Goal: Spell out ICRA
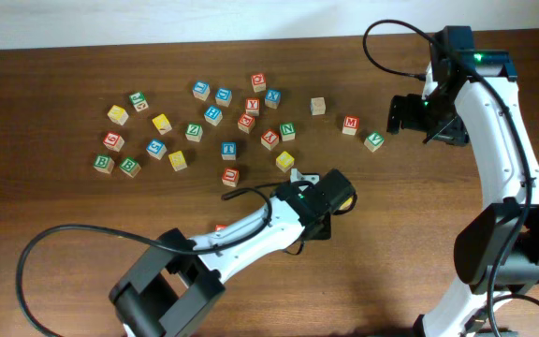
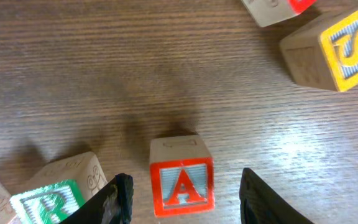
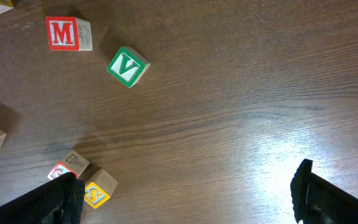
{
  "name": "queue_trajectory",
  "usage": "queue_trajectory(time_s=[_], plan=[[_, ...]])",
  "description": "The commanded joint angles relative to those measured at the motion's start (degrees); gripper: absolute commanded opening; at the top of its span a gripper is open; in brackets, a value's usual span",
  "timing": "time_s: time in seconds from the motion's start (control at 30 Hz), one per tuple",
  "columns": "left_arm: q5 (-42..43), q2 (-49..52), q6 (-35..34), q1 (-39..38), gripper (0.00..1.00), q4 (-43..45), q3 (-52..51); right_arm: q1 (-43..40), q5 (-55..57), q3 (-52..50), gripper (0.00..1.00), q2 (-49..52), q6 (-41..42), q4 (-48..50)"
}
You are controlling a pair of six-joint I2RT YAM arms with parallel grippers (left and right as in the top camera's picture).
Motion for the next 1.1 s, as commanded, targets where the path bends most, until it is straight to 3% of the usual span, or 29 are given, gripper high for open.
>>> queue_trajectory(time_s=[0.0,0.1,0.13,0.27,0.33,0.4,0.5,0.67,0.83,0.9,0.97,1.03,1.07], plan=[[0.33,-6.47,-0.24,0.33,0.48,-1.66,3.32,-0.11,0.66,-0.2,0.98,0.15,0.48,0.0],[0.31,-15.02,3.17,2.38,0.51,-2.75,5.14,-0.11,0.66,-0.2,0.98,0.15,0.48,0.0],[0.28,-19.28,5.81,4.26,0.63,-2.75,5.35,-0.11,0.66,-0.2,0.98,0.15,0.48,0.0],[0.28,-31.08,12.66,17.29,0.71,-10.16,5.35,-0.11,0.66,-0.2,0.98,0.15,0.48,0.0],[0.04,-33.16,13.2,26.25,0.99,-18.8,5.33,-0.11,0.66,-0.2,0.99,0.15,0.48,0.02],[-4.98,-32.65,13.2,34.45,0.99,-29.31,5.31,-0.11,0.66,-0.2,0.98,0.15,0.48,0.0],[-5.77,-30.8,13.2,40.11,0.99,-36.87,5.31,-0.11,0.66,-0.2,0.98,0.15,0.46,0.02],[-3.23,-27.19,13.2,40.52,0.99,-36.54,5.31,-0.11,0.15,-0.2,0.98,0.15,0.57,0.63],[-2.27,-22.97,13.27,40.54,0.99,-38.16,5.2,-0.11,-1.38,-0.2,0.98,0.15,0.81,7.56],[-0.68,-22.12,15.58,40.52,1.0,-38.73,5.2,-0.11,-13.92,-0.2,0.98,0.15,0.92,-2.1],[1.88,-22.08,19.15,40.54,0.97,-39.15,5.16,-0.11,-21.55,-0.17,0.98,0.15,2.12,-5.6],[2.73,-22.1,19.69,40.54,0.96,-39.06,5.16,-0.07,-27.08,-0.17,0.99,0.15,-2.89,-10.8],[2.71,-22.18,19.69,40.54,0.96,-39.06,5.16,0.04,-28.55,-0.17,0.94,-0.07,-6.34,-14.12]])
